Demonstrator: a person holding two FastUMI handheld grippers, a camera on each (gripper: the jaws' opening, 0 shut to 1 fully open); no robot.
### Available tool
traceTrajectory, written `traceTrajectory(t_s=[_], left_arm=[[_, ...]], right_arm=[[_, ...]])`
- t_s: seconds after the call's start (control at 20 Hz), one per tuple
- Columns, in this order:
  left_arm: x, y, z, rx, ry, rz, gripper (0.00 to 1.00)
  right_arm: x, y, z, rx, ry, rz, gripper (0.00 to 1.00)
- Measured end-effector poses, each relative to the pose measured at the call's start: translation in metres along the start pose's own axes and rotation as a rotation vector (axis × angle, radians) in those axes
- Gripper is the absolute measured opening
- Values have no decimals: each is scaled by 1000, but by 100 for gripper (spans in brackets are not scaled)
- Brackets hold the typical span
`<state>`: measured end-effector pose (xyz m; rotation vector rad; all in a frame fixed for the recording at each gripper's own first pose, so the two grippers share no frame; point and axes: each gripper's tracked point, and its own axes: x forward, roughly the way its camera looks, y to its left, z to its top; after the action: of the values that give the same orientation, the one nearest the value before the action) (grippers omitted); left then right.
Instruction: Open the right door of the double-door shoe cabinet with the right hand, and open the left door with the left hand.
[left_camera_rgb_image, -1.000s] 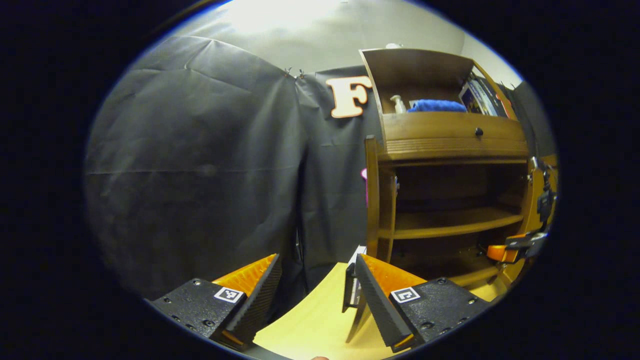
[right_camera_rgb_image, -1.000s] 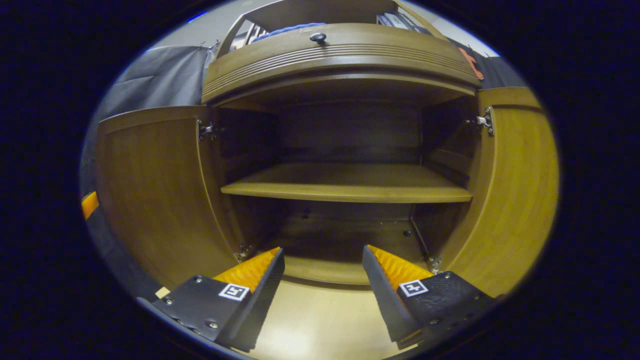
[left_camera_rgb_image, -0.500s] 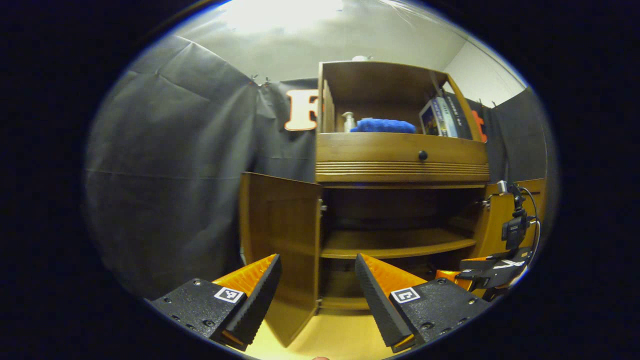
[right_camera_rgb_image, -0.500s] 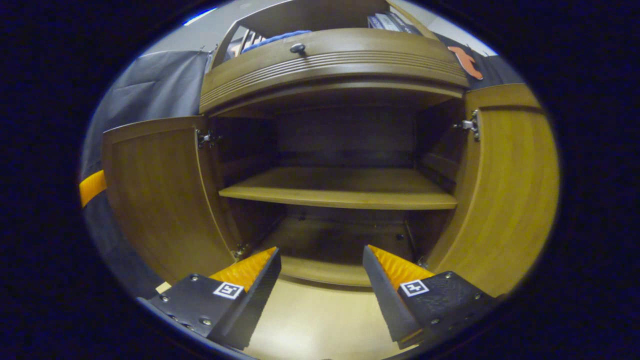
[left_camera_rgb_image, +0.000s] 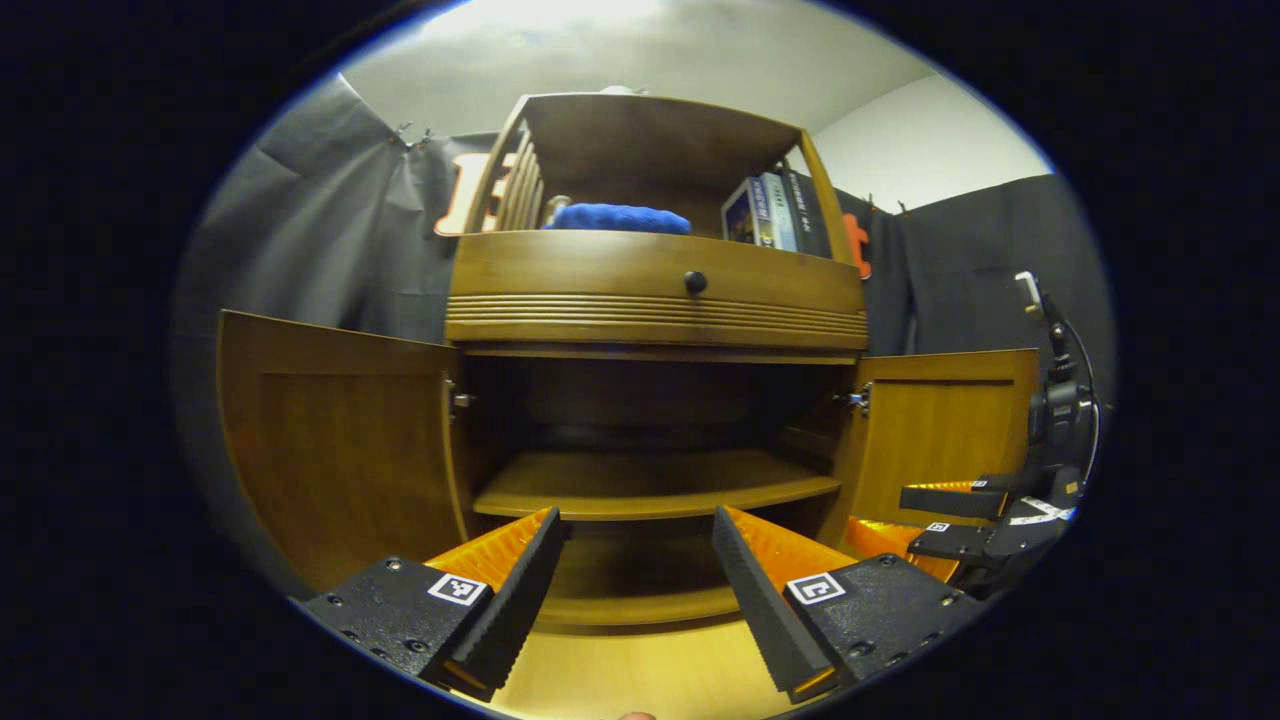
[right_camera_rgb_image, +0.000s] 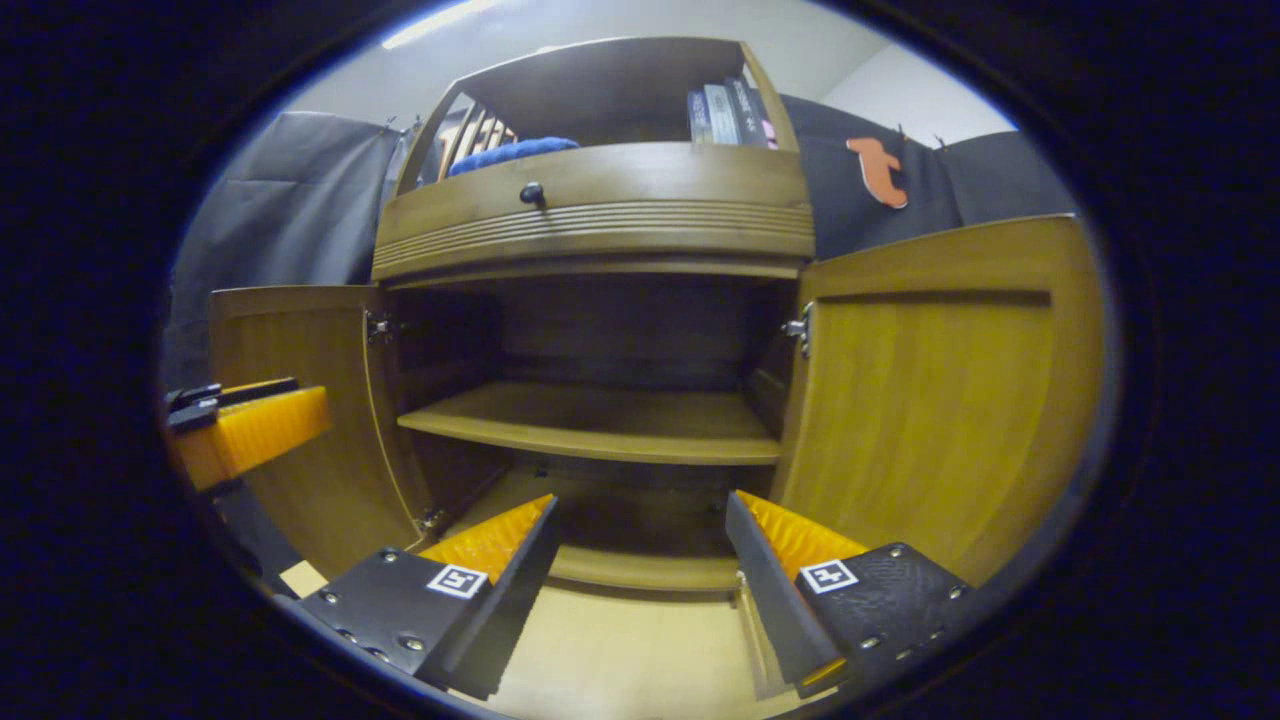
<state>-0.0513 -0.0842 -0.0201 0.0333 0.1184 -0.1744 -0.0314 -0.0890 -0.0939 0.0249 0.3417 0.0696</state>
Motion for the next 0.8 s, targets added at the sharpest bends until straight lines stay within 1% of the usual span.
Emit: traceTrajectory(t_s=[0.1,0.25,0.3,0.35,0.4,0.45,0.55,0.6,0.75,0.8], left_arm=[[6,-15,-2,-10,6,-60,95],[11,-28,-10,-21,22,-145,96],[13,-32,-14,-23,30,-168,95],[15,-34,-17,-24,38,-188,95],[17,-36,-20,-25,50,-205,96],[18,-39,-25,-29,66,-227,95],[19,-52,-30,-42,87,-287,95],[17,-58,-32,-46,94,-311,94],[11,-82,-32,-38,92,-388,93],[9,-89,-31,-31,90,-411,96]], right_arm=[[-14,-7,2,-9,-13,-40,98],[-36,-13,3,-3,-29,-103,98],[-44,-15,3,0,-35,-125,96],[-53,-19,3,0,-41,-159,98],[-63,-23,3,3,-46,-194,98],[-72,-25,2,11,-51,-222,96],[-93,-29,2,36,-68,-277,98],[-103,-32,2,53,-78,-301,96],[-132,-39,0,128,-110,-343,96],[-142,-43,0,151,-116,-357,96]])
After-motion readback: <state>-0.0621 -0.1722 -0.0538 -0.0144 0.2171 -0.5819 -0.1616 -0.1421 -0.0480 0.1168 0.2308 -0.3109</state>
